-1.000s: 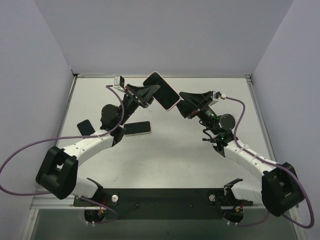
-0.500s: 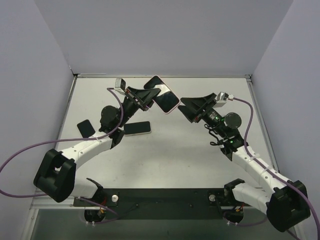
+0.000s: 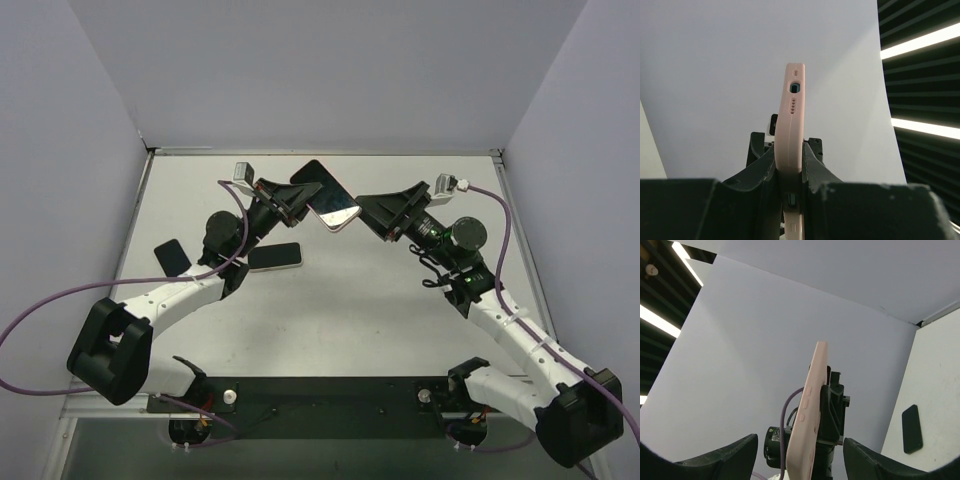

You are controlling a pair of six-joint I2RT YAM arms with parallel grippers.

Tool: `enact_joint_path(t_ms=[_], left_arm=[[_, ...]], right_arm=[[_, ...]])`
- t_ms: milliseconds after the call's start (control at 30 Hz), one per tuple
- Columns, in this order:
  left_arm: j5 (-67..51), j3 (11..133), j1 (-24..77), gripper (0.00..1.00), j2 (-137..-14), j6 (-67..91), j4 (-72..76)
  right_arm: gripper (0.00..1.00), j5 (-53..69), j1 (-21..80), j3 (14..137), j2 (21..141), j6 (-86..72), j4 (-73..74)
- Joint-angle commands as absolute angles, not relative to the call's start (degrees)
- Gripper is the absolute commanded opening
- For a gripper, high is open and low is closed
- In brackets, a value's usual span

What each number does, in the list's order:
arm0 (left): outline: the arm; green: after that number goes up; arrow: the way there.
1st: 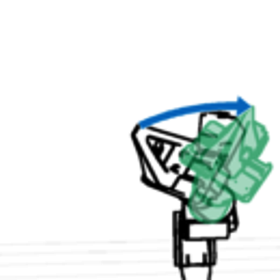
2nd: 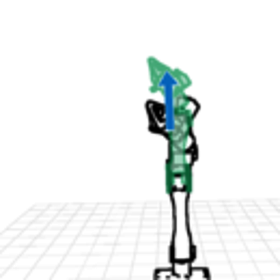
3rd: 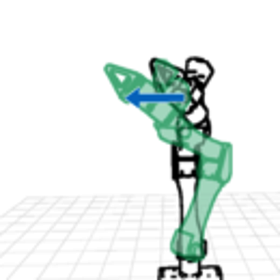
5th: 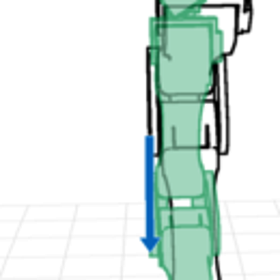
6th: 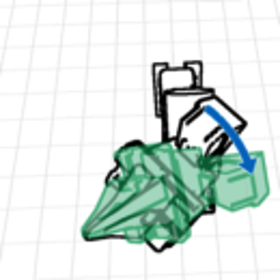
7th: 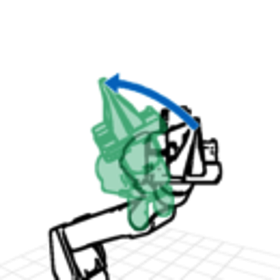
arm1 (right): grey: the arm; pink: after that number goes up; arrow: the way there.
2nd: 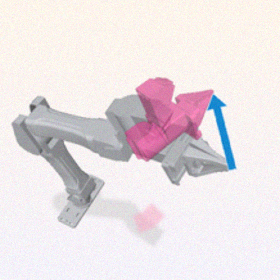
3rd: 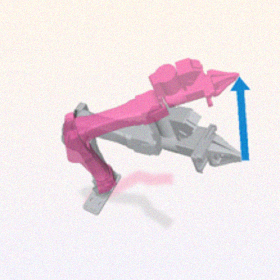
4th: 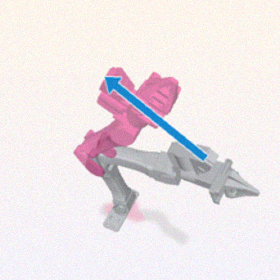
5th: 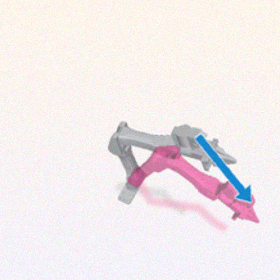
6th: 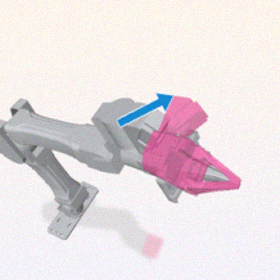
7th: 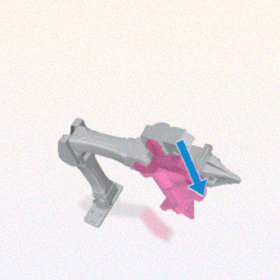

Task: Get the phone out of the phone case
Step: Remove the phone case from the phone.

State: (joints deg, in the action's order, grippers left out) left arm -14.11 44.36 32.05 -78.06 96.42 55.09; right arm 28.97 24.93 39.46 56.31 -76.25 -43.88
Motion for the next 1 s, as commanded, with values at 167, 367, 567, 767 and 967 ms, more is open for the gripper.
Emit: enact_joint_path(t_ms=[167, 367, 567, 767, 967], left_arm=[[-14.5, 46.58, 32.34, 0.0, -76.11, 96.24, 56.52], [-14.06, 46.58, 32.26, 0.0, -75.76, 95.8, 55.37], [-13.62, 46.58, 32.26, 0.0, -75.67, 95.1, 53.62], [-13.18, 45.7, 32.26, 0.0, -75.06, 95.1, 53.26], [-12.92, 45.18, 32.26, 0.0, -74.71, 95.27, 53.17]], right_arm=[[0.43, 31.9, 26.19, 39.55, 60.29, -79.19, -53.7], [0.2, 31.82, 26.72, 39.11, 60.91, -80.86, -55.89], [0.0, 30.68, 28.12, 38.15, 60.47, -82.36, -56.43], [0.01, 30.15, 28.21, 37.79, 59.41, -81.99, -55.19], [0.27, 30.5, 28.12, 37.44, 60.82, -84.9, -59.68]])
